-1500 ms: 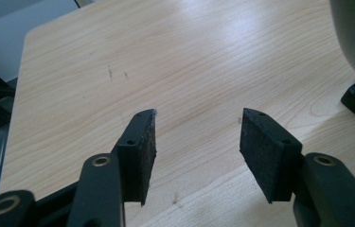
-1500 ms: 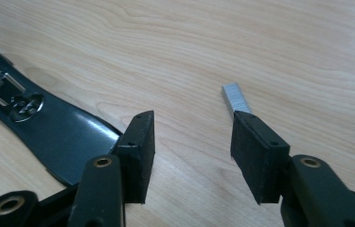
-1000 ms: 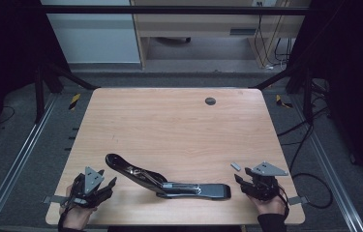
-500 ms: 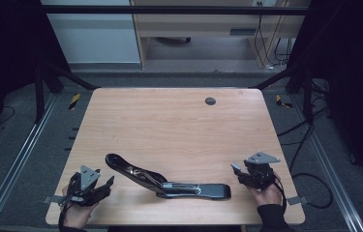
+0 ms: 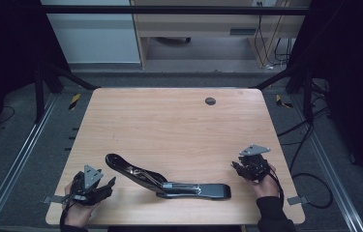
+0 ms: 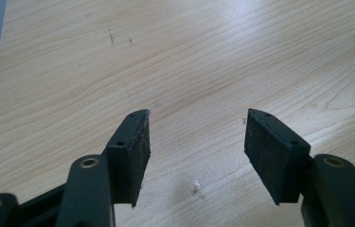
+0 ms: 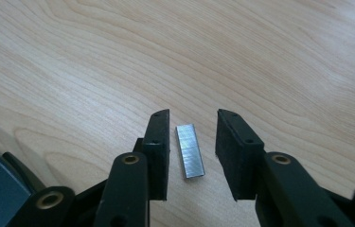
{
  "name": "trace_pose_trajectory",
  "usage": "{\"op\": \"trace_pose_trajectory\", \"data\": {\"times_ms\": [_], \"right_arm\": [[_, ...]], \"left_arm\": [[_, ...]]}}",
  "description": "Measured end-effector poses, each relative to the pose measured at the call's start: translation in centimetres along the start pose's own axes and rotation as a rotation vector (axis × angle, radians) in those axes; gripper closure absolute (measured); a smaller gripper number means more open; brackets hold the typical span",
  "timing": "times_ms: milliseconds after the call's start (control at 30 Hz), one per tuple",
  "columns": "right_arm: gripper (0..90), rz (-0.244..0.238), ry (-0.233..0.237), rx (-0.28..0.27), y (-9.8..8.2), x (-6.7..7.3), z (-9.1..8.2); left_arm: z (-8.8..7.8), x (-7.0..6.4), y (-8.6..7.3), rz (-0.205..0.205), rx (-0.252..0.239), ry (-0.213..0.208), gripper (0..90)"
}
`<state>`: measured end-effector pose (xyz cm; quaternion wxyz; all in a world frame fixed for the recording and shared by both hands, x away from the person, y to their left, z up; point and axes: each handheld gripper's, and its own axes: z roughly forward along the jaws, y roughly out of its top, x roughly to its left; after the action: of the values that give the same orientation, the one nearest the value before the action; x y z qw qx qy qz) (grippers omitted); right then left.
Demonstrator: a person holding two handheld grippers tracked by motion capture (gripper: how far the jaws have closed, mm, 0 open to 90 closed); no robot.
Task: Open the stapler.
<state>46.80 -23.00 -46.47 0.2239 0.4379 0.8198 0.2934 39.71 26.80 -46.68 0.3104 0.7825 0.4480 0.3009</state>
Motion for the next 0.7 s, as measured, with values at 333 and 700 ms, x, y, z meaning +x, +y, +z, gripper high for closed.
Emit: {"op": "trace_pose_trajectory", "data": {"times_ms": [333, 700], "right_arm": [[67.8, 0.004, 0.003, 0.055, 0.3, -0.4, 1.5], [70.7, 0.013, 0.036, 0.091, 0.2, -0.9, 2.4]], "left_arm": [[0.5, 0.2, -0.3, 0.015, 0.010, -0.014, 40.3], [0.6, 0.0, -0.2, 0.030, 0.016, -0.016, 40.2]]}}
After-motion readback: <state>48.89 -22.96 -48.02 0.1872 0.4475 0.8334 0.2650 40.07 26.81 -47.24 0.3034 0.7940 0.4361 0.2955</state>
